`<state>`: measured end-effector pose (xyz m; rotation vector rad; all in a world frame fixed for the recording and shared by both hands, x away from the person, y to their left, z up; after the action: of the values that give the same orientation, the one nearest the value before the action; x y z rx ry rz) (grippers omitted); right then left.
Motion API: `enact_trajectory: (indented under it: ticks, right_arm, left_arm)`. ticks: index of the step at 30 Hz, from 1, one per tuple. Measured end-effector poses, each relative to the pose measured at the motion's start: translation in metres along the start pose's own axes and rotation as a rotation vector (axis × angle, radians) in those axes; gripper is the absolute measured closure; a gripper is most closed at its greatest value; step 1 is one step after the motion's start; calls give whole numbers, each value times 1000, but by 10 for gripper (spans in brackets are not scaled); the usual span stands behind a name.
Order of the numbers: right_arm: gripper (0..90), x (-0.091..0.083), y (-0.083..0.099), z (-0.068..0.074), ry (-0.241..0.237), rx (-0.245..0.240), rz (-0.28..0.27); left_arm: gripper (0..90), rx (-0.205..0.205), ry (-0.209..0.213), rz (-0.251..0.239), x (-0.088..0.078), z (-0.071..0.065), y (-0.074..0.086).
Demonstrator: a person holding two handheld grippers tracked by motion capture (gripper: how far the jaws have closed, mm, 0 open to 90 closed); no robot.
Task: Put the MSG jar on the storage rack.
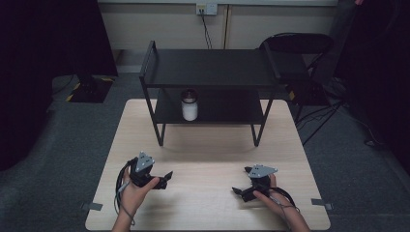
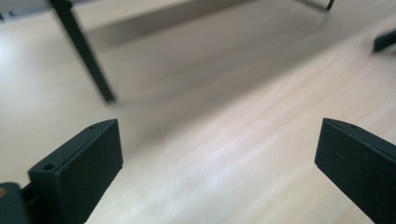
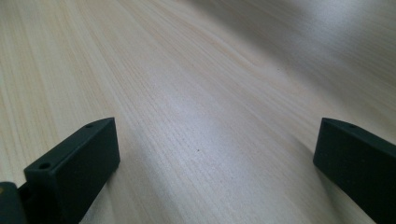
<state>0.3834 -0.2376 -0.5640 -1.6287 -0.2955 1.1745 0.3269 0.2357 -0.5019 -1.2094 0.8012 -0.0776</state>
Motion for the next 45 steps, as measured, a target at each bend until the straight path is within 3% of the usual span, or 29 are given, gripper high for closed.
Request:
enact_trajectory:
  ticks: [4,9,21,37,45]
  right_arm:
    - [0,0,0,0,0,0,0]
    - [0,0,0,0,0,0,0]
    - [0,0,0,0,0,0,0]
    - [0,0,0,0,0,0,0]
    - [0,0,0,0,0,-1,0]
  left_arm:
    - [3,-10,3,-2,-5,-4,26]
    - [4,-11,4,8,-6,-10,43]
    - [5,-5,19,29,-6,-11,56]
    - [5,-12,31,9,-7,-13,58]
    - [5,-12,33,24,-6,-13,59]
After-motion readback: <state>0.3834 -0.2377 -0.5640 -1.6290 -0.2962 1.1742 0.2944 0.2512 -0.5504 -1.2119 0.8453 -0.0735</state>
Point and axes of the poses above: each handheld gripper's, and its own axes: x roughly forward along the jaws, y roughly out of its underside, z roughly to its left, the point moved 10 cm from there along x, roughly forward along the jaws, and after that the axes turned 7 degrees about x, right-handed, at the moved point
